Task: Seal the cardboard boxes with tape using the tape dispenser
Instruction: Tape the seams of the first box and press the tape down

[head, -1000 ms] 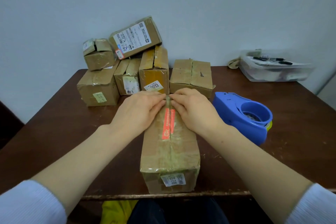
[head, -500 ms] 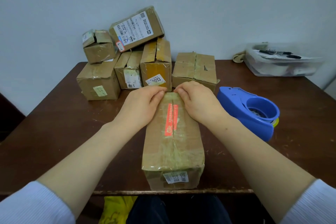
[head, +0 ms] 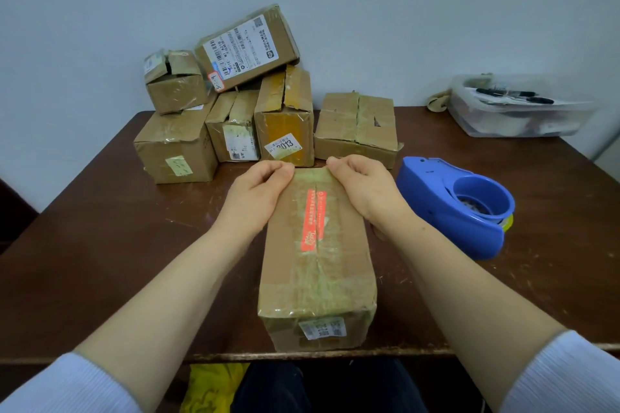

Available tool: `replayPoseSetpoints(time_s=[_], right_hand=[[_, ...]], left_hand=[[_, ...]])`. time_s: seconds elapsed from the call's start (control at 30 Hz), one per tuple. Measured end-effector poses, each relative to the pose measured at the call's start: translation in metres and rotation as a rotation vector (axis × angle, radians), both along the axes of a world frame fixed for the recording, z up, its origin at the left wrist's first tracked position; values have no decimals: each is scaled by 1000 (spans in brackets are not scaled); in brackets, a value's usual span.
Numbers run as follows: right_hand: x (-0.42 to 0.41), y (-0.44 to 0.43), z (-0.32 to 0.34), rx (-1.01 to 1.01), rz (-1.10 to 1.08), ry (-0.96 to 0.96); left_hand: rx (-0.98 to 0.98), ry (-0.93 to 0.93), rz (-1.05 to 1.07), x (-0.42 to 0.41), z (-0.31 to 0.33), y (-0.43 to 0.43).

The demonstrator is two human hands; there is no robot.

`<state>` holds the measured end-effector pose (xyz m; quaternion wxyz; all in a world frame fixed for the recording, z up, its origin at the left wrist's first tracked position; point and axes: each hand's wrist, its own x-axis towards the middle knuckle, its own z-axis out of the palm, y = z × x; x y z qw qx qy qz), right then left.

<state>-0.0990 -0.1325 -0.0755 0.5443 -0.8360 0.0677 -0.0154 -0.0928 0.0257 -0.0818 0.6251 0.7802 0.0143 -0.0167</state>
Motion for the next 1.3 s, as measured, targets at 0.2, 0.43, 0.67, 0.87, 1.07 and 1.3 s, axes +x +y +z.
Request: replayPoseSetpoints(time_s=[0.2, 0.43, 0.67, 0.87, 1.07, 1.3], right_hand=[[8, -1, 10, -305, 37, -82], [11, 3, 5, 164, 137, -23], [7, 2, -5, 511, -43, 38], [10, 5, -10, 568, -104, 125], [12, -3, 5, 323, 90, 54], [8, 3, 2, 343, 76, 42]], left_hand=[[153, -85, -13, 6, 12, 4], [183, -115, -130, 14, 16, -4], [-69, 0, -67, 7, 7, 1], [-47, -15, 22, 4, -1, 3], [149, -180, -70, 9, 11, 0], [144, -129, -82, 9, 12, -2]])
